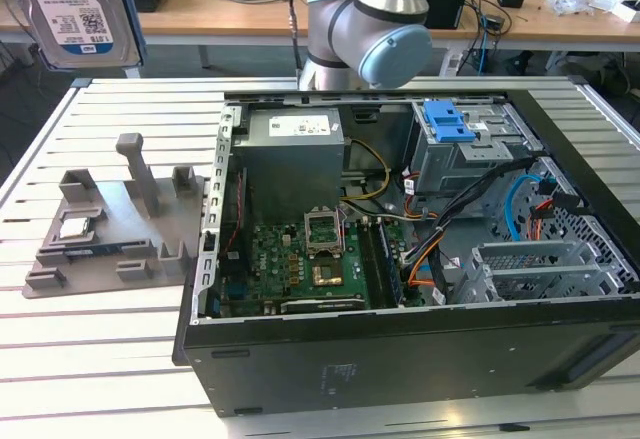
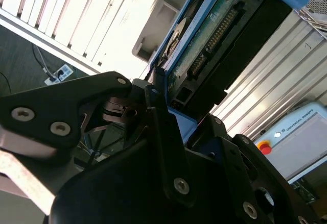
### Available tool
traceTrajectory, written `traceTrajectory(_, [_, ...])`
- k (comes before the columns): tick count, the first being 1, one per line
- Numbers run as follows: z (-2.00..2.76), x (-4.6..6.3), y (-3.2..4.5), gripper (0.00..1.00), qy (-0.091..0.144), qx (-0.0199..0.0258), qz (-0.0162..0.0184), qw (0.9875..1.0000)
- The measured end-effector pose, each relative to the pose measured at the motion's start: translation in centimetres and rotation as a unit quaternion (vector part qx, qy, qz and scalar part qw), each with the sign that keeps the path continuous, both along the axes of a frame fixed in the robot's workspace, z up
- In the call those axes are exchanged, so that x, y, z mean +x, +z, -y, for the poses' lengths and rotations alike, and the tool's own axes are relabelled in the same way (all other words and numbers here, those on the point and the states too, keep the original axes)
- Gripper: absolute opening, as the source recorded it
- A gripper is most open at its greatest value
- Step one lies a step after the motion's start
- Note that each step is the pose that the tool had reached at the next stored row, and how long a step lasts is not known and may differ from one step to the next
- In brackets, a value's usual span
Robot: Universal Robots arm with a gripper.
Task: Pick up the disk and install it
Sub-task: 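Pick up the disk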
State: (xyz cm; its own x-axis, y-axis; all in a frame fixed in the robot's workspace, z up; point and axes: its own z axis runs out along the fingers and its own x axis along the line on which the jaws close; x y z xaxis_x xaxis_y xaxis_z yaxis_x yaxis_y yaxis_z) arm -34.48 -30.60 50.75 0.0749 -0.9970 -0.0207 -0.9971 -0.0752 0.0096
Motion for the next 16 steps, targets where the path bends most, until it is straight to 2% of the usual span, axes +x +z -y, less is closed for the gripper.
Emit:
traceTrajectory(12, [0.0, 3.2, 0.0, 0.37, 0.0, 0.0, 0.0, 1.0])
traceTrajectory(13, [0.0, 5.0, 0.01, 0.37, 0.0, 0.0, 0.0, 1.0])
traceTrajectory(14, [0.0, 6.2, 0.0, 0.37, 0.0, 0.0, 0.0, 1.0])
traceTrajectory(15, [0.0, 7.9, 0.0, 0.37, 0.0, 0.0, 0.0, 1.0])
traceTrajectory(16, [0.0, 8.3, 0.0, 0.37, 0.0, 0.0, 0.0, 1.0])
